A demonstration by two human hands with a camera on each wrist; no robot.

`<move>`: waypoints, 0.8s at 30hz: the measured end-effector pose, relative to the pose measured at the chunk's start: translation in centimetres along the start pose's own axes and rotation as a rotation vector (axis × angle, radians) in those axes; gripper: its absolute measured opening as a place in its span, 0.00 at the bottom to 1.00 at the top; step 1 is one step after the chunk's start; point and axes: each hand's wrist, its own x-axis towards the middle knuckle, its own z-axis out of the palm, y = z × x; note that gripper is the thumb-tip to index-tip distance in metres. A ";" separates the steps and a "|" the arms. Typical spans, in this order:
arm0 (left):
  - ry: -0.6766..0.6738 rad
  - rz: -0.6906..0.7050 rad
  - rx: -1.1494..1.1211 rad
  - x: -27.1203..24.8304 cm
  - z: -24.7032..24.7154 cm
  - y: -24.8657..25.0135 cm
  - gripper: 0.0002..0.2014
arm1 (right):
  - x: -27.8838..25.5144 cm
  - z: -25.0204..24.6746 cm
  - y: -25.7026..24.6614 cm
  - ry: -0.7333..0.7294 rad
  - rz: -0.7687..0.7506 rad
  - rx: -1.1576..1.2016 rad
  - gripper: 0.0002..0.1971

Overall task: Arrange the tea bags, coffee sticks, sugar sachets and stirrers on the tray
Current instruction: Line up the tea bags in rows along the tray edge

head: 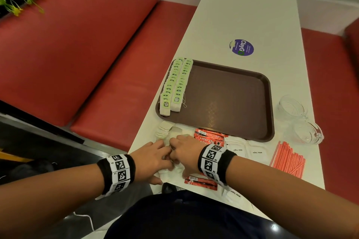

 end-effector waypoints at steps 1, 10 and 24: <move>0.018 -0.001 0.013 0.0 0.2 0.1 0.25 | 0.0 0.0 -0.1 0.003 0.003 -0.001 0.21; 0.288 0.061 -0.094 -0.8 0.6 -0.3 0.09 | 0.5 0.3 -0.6 0.005 0.009 -0.044 0.13; 0.386 -0.100 -0.348 -1.4 -2.8 -2.2 0.11 | 0.6 0.1 1.0 0.137 -0.010 0.064 0.14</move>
